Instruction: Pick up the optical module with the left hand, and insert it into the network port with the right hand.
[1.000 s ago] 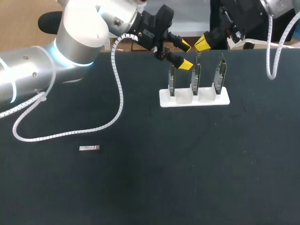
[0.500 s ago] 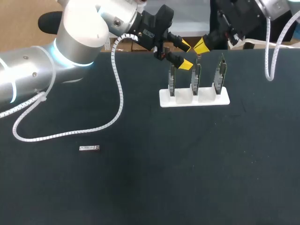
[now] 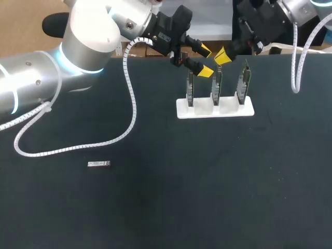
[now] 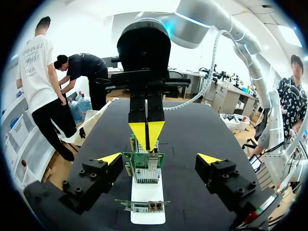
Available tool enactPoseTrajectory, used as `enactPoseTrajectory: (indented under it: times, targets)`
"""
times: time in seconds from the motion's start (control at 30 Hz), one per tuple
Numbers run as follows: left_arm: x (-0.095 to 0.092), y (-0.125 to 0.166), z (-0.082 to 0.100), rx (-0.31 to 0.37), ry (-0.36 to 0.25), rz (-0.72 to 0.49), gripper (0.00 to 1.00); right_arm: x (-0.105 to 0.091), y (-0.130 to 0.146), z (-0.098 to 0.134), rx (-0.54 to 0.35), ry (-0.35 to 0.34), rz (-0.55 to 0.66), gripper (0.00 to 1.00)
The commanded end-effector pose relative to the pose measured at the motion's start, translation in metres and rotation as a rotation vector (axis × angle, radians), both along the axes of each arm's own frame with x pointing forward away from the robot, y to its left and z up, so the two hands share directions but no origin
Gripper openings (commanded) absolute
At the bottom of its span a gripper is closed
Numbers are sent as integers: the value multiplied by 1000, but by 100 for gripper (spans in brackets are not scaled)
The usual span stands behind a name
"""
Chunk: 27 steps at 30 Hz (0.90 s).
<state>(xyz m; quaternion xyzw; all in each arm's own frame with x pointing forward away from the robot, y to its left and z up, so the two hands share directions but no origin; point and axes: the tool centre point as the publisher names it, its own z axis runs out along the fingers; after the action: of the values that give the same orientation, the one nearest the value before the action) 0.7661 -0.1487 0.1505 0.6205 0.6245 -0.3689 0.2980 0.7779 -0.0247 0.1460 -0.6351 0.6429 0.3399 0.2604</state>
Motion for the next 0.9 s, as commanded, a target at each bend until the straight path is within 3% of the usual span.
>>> enactPoseTrajectory:
  times: [0.03,0.9]
  targets:
    - [2,-1,0,5,4,-2,100,4,0,-3,-1,5,3,0]
    - [2,-1,0,5,4,-2,100,-1,-1,-10,-1,21,-3,0]
